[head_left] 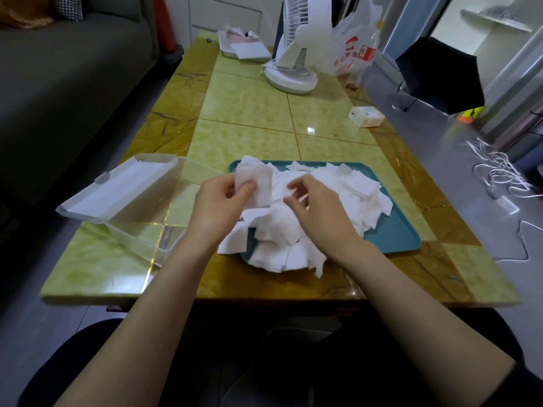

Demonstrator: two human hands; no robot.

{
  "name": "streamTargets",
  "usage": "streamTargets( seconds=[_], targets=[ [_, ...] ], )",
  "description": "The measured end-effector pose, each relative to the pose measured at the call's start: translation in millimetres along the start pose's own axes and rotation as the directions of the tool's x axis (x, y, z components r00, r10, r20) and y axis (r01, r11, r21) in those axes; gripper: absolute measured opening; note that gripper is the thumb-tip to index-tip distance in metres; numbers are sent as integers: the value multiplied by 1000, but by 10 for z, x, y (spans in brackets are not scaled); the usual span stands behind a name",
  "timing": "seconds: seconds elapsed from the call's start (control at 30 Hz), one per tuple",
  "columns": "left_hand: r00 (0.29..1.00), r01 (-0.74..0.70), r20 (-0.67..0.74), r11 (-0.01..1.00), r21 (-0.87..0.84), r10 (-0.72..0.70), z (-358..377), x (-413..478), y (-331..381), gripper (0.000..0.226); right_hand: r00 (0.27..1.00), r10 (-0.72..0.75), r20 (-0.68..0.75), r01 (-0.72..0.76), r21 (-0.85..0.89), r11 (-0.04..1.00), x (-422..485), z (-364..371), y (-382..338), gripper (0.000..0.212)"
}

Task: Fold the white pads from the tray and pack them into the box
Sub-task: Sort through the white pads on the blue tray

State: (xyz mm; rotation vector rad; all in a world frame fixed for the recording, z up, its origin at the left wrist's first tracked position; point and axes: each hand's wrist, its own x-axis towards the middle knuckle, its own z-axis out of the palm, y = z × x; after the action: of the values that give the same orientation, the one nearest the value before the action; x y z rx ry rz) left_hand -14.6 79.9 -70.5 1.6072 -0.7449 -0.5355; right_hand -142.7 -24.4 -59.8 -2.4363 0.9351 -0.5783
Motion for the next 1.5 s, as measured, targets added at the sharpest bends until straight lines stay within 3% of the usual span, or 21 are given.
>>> streamTargets(
  seconds=[0.1, 0.2, 0.3, 0.37, 0.6, 0.73, 0.87, 0.97, 1.07, 1.23, 1.3, 1.5],
  targets=[
    [999, -9, -35, 1000, -3, 9, -42, 14, -8, 17, 958, 31, 284, 103, -445, 889, -115, 103, 141, 44],
    [999, -1, -37, 1000, -31, -1, -49, -2, 6, 18, 945, 73, 318, 99, -491, 866, -147, 203, 154, 52],
    [1000, 5, -20, 1000, -23, -5, -48, -26, 12, 18, 957, 46, 285, 105, -490, 865, -112, 201, 126, 34],
    [1000, 1, -25, 1000, -26, -2, -46, -32, 19, 17, 962, 40, 268, 92, -460, 883, -93, 159, 137, 23],
    [999, 23, -33, 1000, -17, -24, -44, -26, 9, 19, 985, -3, 173, 59, -319, 946, -72, 21, 258, 15],
    [997, 35, -67, 999, 15, -34, -47, -8, -34, 23, 998, -52, 20, 53, -44, 998, -50, -99, 109, 9],
    [997, 60, -58, 998, 27, -58, -58, 28, -89, 26, 989, -74, 131, 55, 148, 988, -48, -219, -113, 11],
    [994, 87, 70, 996, -27, -85, -15, -9, -39, 23, 964, -103, 246, 74, 122, 990, -12, -264, -219, 19],
    [979, 104, 186, 990, -94, -85, 31, -80, 22, 24, 973, -84, 217, 61, 109, 992, 23, -259, -240, 10],
    [971, 153, 207, 975, -161, -119, 32, -83, 78, 30, 999, -23, 33, 17, 179, 984, 13, -190, -222, 19],
    [962, 201, 227, 960, -193, -155, 32, -79, 104, 36, 1000, -22, 15, 19, 177, 984, 5, -167, -225, 19],
    [982, 124, 164, 976, -179, -95, 26, -97, 42, 32, 998, 30, 59, -43, 242, 969, -6, -138, -205, 30]
  ],
)
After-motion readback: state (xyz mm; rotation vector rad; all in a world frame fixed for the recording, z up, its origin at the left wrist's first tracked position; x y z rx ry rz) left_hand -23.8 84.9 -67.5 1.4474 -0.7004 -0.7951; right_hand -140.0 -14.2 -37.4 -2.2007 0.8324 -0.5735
